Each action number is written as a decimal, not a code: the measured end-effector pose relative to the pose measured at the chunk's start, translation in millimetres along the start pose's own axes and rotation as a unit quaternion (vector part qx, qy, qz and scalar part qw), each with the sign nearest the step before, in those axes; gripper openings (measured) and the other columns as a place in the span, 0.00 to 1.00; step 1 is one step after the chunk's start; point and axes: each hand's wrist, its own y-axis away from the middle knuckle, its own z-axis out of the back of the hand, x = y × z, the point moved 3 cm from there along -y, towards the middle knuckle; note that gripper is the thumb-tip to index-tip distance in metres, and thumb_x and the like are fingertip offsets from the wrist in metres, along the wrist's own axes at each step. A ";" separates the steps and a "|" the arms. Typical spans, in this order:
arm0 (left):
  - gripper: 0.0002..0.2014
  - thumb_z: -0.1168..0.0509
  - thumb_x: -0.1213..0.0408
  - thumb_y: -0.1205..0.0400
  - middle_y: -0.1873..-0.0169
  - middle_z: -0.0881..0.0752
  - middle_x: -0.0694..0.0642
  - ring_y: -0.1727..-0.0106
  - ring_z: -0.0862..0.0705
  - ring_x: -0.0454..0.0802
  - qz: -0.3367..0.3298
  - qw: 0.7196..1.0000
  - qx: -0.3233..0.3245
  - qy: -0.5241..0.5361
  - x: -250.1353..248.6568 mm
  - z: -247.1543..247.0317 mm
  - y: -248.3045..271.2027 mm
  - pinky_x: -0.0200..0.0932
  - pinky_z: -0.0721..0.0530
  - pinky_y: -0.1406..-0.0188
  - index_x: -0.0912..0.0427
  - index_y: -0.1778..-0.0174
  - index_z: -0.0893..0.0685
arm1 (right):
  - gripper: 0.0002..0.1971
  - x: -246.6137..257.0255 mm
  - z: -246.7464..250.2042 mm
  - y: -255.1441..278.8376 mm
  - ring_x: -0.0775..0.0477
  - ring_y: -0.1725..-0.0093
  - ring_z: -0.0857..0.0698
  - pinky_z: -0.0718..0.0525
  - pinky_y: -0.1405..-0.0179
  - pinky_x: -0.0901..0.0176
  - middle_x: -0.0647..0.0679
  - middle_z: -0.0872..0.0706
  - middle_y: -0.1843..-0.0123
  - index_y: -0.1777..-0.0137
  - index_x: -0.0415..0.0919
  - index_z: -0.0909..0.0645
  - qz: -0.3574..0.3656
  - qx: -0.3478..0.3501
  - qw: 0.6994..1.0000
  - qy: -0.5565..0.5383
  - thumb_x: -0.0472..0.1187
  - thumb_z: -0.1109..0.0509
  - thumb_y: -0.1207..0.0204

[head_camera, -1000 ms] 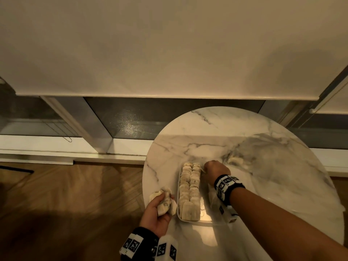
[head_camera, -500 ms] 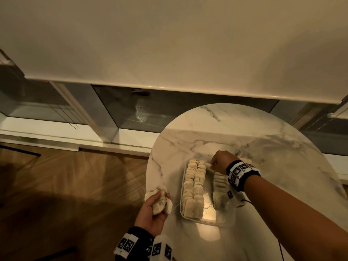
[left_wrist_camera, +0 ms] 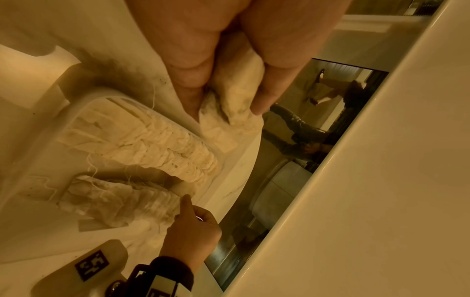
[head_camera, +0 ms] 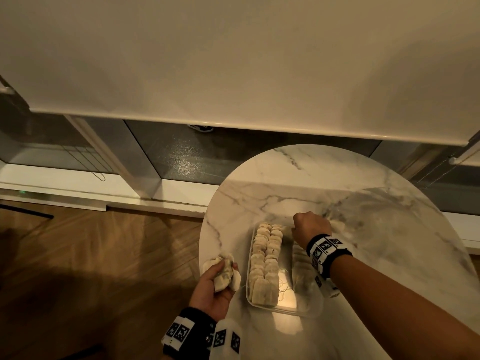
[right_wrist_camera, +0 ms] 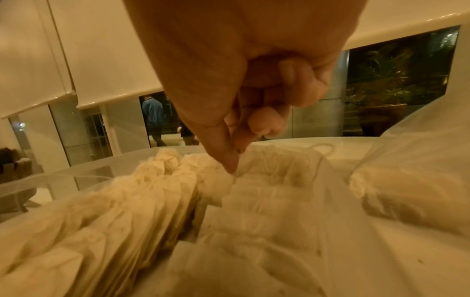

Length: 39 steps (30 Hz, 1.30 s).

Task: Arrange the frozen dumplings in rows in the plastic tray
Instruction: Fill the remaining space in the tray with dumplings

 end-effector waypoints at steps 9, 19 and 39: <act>0.06 0.37 0.67 0.16 0.62 0.12 0.64 0.57 0.14 0.56 0.000 0.998 0.058 -0.035 10.8 -33.1 14.6 0.49 0.09 0.62 0.65 0.53 0.15 | 0.09 0.9 20.6 63.2 0.55 0.62 0.15 0.12 0.59 0.53 0.56 0.12 0.62 0.56 0.54 0.14 -0.015 -0.012 0.944 -0.330 0.57 0.28 0.24; 0.16 0.39 0.64 0.15 0.54 0.10 0.65 0.57 0.09 0.56 0.002 0.990 0.120 -0.067 32.9 -58.5 13.0 0.47 0.09 0.62 0.69 0.35 0.18 | 0.18 39.9 29.2 137.7 0.55 0.70 0.15 0.14 0.65 0.51 0.45 0.11 0.67 0.64 0.42 0.15 0.054 0.070 0.851 -0.518 0.57 0.20 0.32; 0.07 0.38 0.68 0.16 0.64 0.11 0.67 0.68 0.10 0.58 0.104 0.993 0.058 -0.027 30.6 -36.2 -4.8 0.47 0.10 0.69 0.69 0.50 0.18 | 0.11 15.7 53.2 153.0 0.50 0.70 0.15 0.12 0.67 0.54 0.44 0.14 0.68 0.63 0.44 0.14 0.042 0.023 0.786 -0.616 0.49 0.19 0.27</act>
